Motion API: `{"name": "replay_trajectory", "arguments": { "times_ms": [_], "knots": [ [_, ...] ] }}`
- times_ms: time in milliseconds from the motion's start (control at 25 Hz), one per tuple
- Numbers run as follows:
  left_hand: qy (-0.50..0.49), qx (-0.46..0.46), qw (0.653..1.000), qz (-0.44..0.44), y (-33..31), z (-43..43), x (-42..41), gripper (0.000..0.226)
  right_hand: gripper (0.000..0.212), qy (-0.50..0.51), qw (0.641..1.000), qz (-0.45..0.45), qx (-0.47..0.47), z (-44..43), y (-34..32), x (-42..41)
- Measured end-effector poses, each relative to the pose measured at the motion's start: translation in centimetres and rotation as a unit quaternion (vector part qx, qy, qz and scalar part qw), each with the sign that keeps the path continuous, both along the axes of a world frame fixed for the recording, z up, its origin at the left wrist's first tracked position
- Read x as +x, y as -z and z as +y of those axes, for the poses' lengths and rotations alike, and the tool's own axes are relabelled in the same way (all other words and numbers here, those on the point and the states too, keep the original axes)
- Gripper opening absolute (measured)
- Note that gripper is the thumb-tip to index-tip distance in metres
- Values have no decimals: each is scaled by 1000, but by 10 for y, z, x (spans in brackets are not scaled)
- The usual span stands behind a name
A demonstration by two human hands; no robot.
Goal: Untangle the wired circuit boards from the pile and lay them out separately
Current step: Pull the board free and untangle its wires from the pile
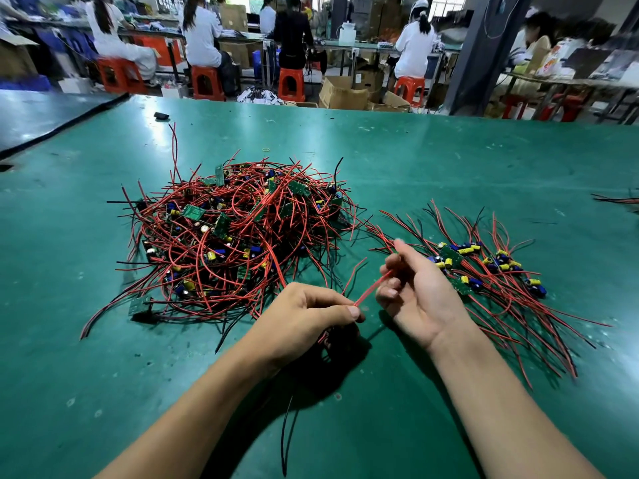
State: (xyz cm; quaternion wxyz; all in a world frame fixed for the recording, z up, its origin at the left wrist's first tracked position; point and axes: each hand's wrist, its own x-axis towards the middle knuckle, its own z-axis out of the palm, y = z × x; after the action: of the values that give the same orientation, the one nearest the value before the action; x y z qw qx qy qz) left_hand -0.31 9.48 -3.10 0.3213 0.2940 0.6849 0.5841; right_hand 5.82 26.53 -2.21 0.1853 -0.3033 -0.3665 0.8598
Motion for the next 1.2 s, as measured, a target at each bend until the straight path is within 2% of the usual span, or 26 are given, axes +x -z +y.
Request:
{"name": "replay_trajectory", "arguments": {
  "times_ms": [120, 200, 240, 320, 400, 560, 640, 840, 1000, 1200],
  "knots": [
    [-47, 54, 993, -97, 1, 0, 0, 14, 52, -59, 982, -23, 180, -7, 4, 4],
    [-67, 78, 986, -129, 1, 0, 0, 17, 54, -170, 959, -26, 224, -16, 6, 7],
    [-70, 87, 985, -133, 1, 0, -1, 16, 47, -221, 949, -17, 223, -22, 7, 8],
    [-73, 96, 984, -128, 1, -1, -1, 16, 26, -255, 941, -11, 223, -31, 8, 9],
    [-66, 94, 986, -120, 2, -2, -1, 16, 16, -225, 951, -13, 210, -33, 9, 7],
    [-20, 64, 995, -69, 2, -1, 0, 11, 16, -96, 974, -26, 203, -17, 7, 2],
    [1, 43, 999, -30, 0, 0, 0, 12, 17, -38, 976, -29, 212, -8, 7, 2],
    [17, 12, 1000, -7, -3, -2, -1, 12, 17, 38, 971, -18, 237, -7, 10, -1],
    [38, -12, 999, 14, -4, -3, -3, 11, 18, 85, 980, -9, 180, -7, 9, -3],
    [45, -12, 999, 18, -5, -3, -3, 11, 21, 75, 996, 32, 29, -6, 4, -4]
  ]
}}
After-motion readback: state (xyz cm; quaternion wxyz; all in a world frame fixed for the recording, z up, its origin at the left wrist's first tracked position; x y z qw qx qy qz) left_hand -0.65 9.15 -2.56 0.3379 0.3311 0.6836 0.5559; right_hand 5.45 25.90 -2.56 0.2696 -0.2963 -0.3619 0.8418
